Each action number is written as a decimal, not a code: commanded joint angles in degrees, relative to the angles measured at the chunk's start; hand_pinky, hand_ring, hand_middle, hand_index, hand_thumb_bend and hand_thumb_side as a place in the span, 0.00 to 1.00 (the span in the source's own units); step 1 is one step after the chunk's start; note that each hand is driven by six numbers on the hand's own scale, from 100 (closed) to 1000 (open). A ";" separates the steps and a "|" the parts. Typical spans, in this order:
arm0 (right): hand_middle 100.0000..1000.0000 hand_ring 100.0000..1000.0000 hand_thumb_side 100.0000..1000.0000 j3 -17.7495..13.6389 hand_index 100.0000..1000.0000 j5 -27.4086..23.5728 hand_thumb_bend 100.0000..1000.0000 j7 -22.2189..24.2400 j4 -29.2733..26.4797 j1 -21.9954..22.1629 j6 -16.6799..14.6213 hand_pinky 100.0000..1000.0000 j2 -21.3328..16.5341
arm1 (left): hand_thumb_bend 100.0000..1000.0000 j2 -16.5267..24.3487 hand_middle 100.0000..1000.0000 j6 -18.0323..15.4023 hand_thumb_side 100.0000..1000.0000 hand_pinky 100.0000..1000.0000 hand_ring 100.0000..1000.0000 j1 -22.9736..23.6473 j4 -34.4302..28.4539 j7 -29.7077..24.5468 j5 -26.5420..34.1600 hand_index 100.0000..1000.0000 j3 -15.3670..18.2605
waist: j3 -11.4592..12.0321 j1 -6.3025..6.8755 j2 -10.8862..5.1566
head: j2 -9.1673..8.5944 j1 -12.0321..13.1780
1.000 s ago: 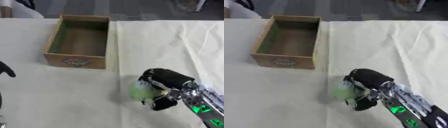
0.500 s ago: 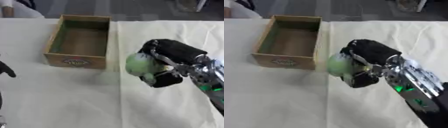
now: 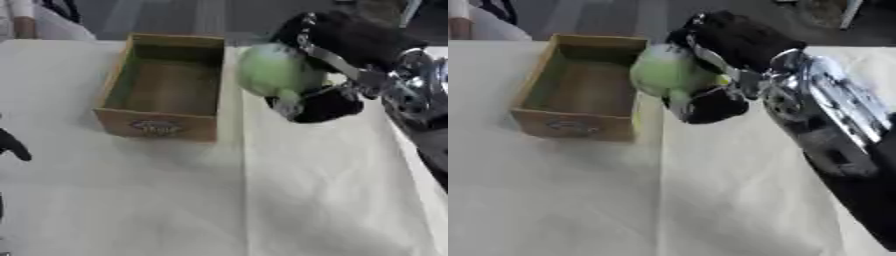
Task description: Pick up objects on the table and place them in the box.
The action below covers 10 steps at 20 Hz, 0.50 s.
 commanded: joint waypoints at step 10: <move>0.39 0.88 0.35 -2.37 0.63 9.20 0.00 1.06 16.04 -13.47 3.63 0.89 12.26 | 0.00 0.08 0.32 -0.02 0.93 0.23 0.29 -0.30 -1.09 -1.04 0.35 0.59 -0.82 | 3.12 -0.11 -0.70 | -1.13 -2.80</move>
